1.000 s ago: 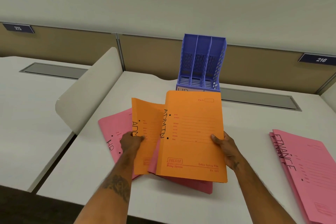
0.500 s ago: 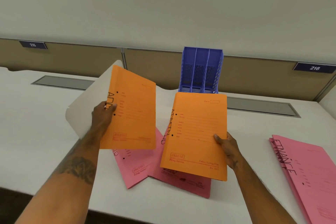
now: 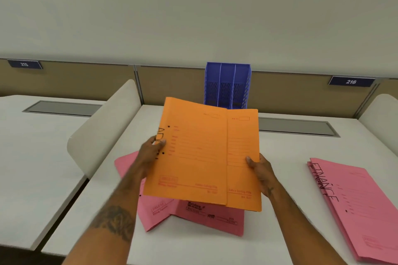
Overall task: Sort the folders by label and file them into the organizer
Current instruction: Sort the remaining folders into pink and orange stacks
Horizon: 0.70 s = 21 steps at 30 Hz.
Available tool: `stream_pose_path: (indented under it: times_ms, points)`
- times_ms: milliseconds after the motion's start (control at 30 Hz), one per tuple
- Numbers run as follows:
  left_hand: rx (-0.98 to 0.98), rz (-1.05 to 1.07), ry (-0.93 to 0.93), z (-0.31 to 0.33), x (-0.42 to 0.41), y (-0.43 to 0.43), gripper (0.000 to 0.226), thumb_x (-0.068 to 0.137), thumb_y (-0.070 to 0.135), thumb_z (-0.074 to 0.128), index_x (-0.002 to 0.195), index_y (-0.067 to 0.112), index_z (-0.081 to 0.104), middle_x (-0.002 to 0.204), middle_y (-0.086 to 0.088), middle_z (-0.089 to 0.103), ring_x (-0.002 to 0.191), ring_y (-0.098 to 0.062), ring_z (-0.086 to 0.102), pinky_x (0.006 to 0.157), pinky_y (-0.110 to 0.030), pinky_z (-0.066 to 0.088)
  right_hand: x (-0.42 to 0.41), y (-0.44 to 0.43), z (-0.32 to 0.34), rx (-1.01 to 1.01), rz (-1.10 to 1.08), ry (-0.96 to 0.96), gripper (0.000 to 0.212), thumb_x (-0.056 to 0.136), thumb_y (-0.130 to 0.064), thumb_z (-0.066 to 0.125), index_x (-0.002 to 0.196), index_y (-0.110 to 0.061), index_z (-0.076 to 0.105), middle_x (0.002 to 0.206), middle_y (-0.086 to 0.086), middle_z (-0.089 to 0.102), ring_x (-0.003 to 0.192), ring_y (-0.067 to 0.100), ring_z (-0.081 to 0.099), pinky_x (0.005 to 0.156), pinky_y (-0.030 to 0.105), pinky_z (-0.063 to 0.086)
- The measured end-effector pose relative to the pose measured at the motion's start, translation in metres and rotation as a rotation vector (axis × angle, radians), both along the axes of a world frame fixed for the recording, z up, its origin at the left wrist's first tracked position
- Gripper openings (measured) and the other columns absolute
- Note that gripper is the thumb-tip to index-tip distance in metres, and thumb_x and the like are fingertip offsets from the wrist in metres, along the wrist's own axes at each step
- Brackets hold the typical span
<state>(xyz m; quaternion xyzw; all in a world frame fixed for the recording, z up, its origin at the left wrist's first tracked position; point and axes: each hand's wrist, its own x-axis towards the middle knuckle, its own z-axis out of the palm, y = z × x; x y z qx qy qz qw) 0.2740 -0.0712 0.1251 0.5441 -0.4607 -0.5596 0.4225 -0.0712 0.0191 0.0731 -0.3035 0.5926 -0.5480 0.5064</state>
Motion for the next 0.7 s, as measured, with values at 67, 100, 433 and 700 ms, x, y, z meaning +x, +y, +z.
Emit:
stream_pose_path:
  times_ms: [67, 100, 433, 700]
  points:
    - [0.038, -0.064, 0.032, -0.014, -0.016, 0.008, 0.023, 0.098, 0.024, 0.059, 0.120, 0.019, 0.061, 0.104, -0.013, 0.075, 0.092, -0.035, 0.073, 0.083, -0.056, 0.058, 0.001, 0.005, 0.002, -0.007, 0.026, -0.014, 0.045, 0.092, -0.033, 0.064, 0.133, -0.021, 0.052, 0.122, 0.009, 0.067, 0.104, 0.033, 0.068, 0.088, 0.060, 0.053]
    - [0.053, -0.091, 0.045, -0.020, -0.024, 0.011, 0.025, 0.098, 0.024, 0.058, 0.122, 0.017, 0.061, 0.105, -0.013, 0.075, 0.093, -0.035, 0.073, 0.084, -0.057, 0.057, 0.001, 0.008, 0.003, -0.007, 0.044, -0.022, 0.045, 0.092, -0.035, 0.063, 0.133, -0.021, 0.052, 0.122, 0.009, 0.068, 0.104, 0.033, 0.068, 0.088, 0.060, 0.053]
    - [0.131, -0.215, 0.170, -0.050, -0.081, 0.026, 0.031, 0.104, 0.028, 0.045, 0.135, 0.024, 0.047, 0.122, -0.012, 0.068, 0.105, -0.034, 0.069, 0.085, -0.055, 0.057, -0.006, 0.035, 0.009, 0.056, 0.080, -0.033, 0.055, 0.098, -0.060, 0.026, 0.125, -0.027, 0.061, 0.113, 0.008, 0.073, 0.102, 0.029, 0.070, 0.088, 0.052, 0.056]
    - [0.045, -0.311, 0.079, -0.050, -0.128, 0.032, 0.033, 0.104, 0.035, 0.042, 0.136, 0.034, 0.050, 0.120, -0.005, 0.071, 0.103, -0.026, 0.071, 0.088, -0.053, 0.057, -0.036, 0.048, 0.004, 0.010, 0.067, 0.042, 0.043, 0.095, -0.044, 0.054, 0.132, -0.023, 0.052, 0.123, 0.007, 0.067, 0.105, 0.029, 0.069, 0.091, 0.058, 0.053]
